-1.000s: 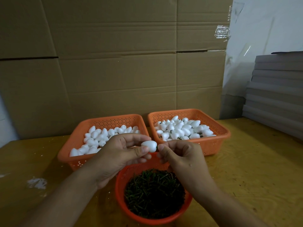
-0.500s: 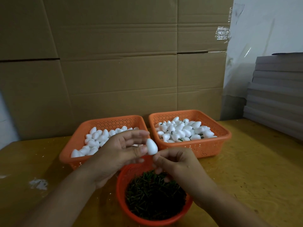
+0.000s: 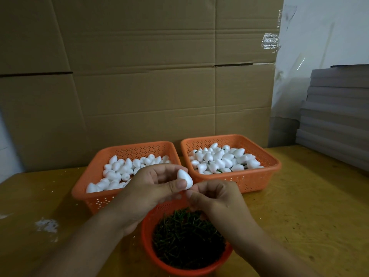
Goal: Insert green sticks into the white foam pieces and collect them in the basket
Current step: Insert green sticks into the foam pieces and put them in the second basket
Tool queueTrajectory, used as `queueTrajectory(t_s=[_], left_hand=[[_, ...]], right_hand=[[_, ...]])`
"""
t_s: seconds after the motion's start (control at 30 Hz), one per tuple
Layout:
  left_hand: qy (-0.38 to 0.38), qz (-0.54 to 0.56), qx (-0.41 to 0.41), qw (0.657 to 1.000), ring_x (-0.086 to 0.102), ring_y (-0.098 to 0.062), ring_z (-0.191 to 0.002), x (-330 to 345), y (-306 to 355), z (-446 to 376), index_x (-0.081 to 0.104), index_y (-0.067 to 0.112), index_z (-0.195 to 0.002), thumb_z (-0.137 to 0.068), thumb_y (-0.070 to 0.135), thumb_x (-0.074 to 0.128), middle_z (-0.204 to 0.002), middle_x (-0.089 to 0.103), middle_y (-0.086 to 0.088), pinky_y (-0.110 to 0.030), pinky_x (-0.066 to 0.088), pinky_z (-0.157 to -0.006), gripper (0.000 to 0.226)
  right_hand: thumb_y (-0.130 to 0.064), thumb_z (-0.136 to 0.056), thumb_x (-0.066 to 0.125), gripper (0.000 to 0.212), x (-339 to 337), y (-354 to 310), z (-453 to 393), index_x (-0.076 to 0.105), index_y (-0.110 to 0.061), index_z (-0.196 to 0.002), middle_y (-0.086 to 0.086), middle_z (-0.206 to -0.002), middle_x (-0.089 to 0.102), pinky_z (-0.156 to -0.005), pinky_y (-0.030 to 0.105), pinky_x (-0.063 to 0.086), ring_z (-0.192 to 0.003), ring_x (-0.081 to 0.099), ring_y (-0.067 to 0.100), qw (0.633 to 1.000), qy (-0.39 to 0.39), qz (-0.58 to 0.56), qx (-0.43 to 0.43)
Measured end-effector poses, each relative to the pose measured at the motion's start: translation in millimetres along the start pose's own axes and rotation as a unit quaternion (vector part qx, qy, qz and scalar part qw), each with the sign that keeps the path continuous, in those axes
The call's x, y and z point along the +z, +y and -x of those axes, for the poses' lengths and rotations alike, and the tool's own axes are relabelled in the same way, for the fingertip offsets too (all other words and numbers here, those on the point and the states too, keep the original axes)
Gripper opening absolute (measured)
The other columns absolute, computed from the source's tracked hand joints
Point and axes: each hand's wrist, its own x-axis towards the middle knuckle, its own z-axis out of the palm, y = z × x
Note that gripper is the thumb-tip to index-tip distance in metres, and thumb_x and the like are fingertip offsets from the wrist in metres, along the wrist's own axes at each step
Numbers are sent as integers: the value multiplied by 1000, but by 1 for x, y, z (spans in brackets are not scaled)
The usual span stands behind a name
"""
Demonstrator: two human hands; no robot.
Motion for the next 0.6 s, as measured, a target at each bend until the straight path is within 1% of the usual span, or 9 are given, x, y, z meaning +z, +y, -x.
queueTrajectory(t_s=[0.1,0.17,0.23,0.3,0.37,0.47,0.53,0.6], left_hand=[[-24,8,-13,1000,71,-29,-108,-3,2,0,77,22,-106,-73,32,78,-112,74,-12,-36,59,-92,35],[-36,1,-18,999,69,-32,-109,-7,2,0,76,23,-109,-77,32,77,-112,74,-13,-38,58,-94,33],[-42,3,-21,999,69,-32,-108,-8,2,0,76,22,-109,-82,31,80,-111,74,-14,-39,57,-95,29],[-43,23,-26,998,69,-29,-101,-6,1,0,76,19,-108,-79,32,79,-109,73,-16,-36,58,-91,33],[-40,50,-32,997,66,-26,-96,-6,0,0,76,15,-108,-76,31,78,-105,72,-17,-32,58,-85,35],[-56,69,-35,995,66,-22,-88,-5,1,0,76,14,-109,-82,27,76,-100,71,-15,-29,57,-80,30],[-68,73,-36,994,69,-19,-87,-6,3,1,76,15,-111,-79,30,75,-99,72,-12,-29,57,-78,34],[-66,71,-35,995,70,-19,-90,-6,5,2,75,18,-113,-76,30,76,-102,73,-10,-29,57,-79,39]], right_hand=[[-16,-94,66,20,-1,-2,1,75,-9,-77,3,-61,66,-55,26,45,-58,56,15,1000,-21,16,1],[-16,-96,64,23,-1,-4,1,73,-9,-76,3,-62,66,-54,27,45,-58,56,16,999,-34,19,3],[-14,-97,61,24,1,-5,2,73,-9,-77,3,-64,67,-54,24,46,-60,58,15,999,-41,5,14],[-12,-98,59,23,2,-6,4,74,-10,-80,3,-69,69,-54,21,47,-64,62,11,998,-51,-32,37],[-13,-98,58,23,2,-7,5,75,-12,-82,3,-73,71,-55,19,47,-66,64,9,993,-63,-71,66],[-15,-98,58,22,2,-8,5,75,-13,-85,3,-76,71,-55,17,47,-66,63,8,982,-90,-126,111],[-15,-97,58,22,3,-8,5,75,-15,-83,4,-76,70,-53,17,45,-64,62,7,970,-107,-172,135],[-17,-96,60,23,4,-7,5,76,-18,-80,4,-77,70,-52,17,45,-64,62,7,967,-103,-187,139]])
